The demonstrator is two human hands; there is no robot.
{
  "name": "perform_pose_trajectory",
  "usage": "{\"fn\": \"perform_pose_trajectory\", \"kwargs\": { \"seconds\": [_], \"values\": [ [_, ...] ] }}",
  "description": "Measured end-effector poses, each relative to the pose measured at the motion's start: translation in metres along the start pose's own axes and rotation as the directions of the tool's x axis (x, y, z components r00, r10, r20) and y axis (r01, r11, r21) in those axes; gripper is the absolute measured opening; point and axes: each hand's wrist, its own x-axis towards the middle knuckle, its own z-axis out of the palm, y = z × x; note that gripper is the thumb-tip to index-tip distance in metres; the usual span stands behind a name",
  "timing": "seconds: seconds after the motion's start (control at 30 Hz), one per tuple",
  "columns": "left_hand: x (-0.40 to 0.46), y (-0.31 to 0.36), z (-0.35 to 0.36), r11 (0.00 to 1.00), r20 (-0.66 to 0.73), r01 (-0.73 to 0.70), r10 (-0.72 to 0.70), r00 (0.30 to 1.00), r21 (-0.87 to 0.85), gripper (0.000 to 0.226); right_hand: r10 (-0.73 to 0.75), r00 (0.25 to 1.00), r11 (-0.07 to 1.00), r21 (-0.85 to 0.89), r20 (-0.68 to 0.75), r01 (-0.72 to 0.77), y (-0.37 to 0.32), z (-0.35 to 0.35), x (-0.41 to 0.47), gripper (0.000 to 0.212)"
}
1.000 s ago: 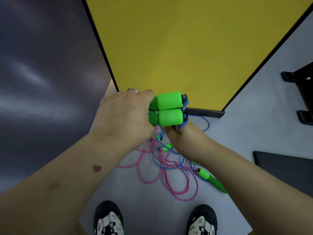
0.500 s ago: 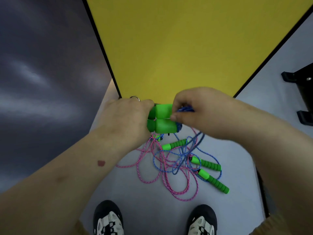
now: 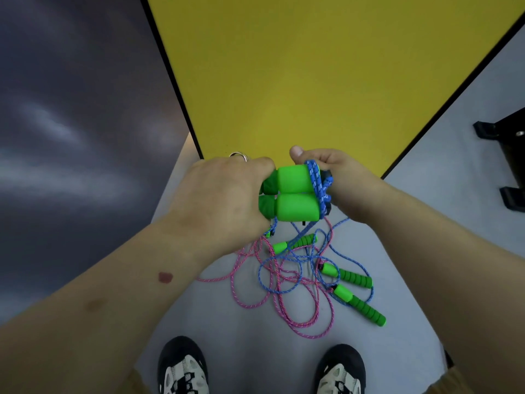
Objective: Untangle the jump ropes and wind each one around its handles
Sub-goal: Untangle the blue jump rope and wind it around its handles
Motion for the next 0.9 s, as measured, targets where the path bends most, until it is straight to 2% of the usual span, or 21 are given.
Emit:
{"fn": "perform_pose_trajectory", "kwargs": {
  "seconds": [0.03, 0.13, 0.27, 0.4, 0.53, 0.63, 0.7, 0.8, 0.9],
  "values": [
    [0.000, -0.001, -0.001, 1.000, -0.005, 0.028, -0.028, 1.000, -0.010, 0.033, 0.015, 1.000, 0.999, -0.033, 0.014, -0.014, 0.002, 0.001, -0.002, 0.033],
    [0.001, -0.004, -0.002, 0.995, -0.013, 0.094, -0.095, 0.995, -0.016, 0.038, 0.016, 1.000, 0.979, -0.201, -0.019, -0.019, 0.007, 0.013, -0.013, 0.043],
    [0.002, -0.010, 0.005, 0.990, -0.041, 0.132, -0.131, 0.991, 0.043, 0.036, 0.000, 0.989, 0.931, -0.360, -0.150, -0.055, 0.022, 0.031, -0.023, 0.027],
    [0.003, -0.014, 0.007, 0.985, -0.048, 0.155, -0.152, 0.987, 0.073, 0.034, -0.073, 0.990, 0.845, -0.534, -0.118, -0.001, 0.024, 0.044, -0.040, 0.030],
    [0.003, -0.017, 0.011, 0.979, -0.063, 0.174, -0.168, 0.984, 0.104, 0.035, -0.163, 0.980, 0.772, -0.632, -0.109, 0.058, 0.018, 0.045, -0.055, 0.029],
    [0.002, -0.020, 0.015, 0.973, -0.061, 0.190, -0.183, 0.981, 0.135, 0.032, -0.163, 0.983, 0.705, -0.707, -0.086, 0.055, 0.006, 0.041, -0.064, 0.017],
    [0.001, -0.021, 0.018, 0.971, -0.044, 0.186, -0.181, 0.982, 0.150, 0.030, -0.127, 0.985, 0.791, -0.611, -0.118, 0.029, -0.007, 0.038, -0.069, 0.008],
    [0.001, -0.017, 0.019, 0.976, -0.005, 0.145, -0.147, 0.989, 0.160, 0.030, -0.049, 0.984, 0.959, -0.284, -0.173, -0.002, -0.028, 0.031, -0.064, 0.013],
    [0.002, -0.011, 0.019, 0.983, 0.000, 0.109, -0.110, 0.994, 0.147, 0.025, 0.015, 0.978, 0.999, -0.025, -0.206, -0.020, -0.042, 0.021, -0.049, 0.016]
  ]
}}
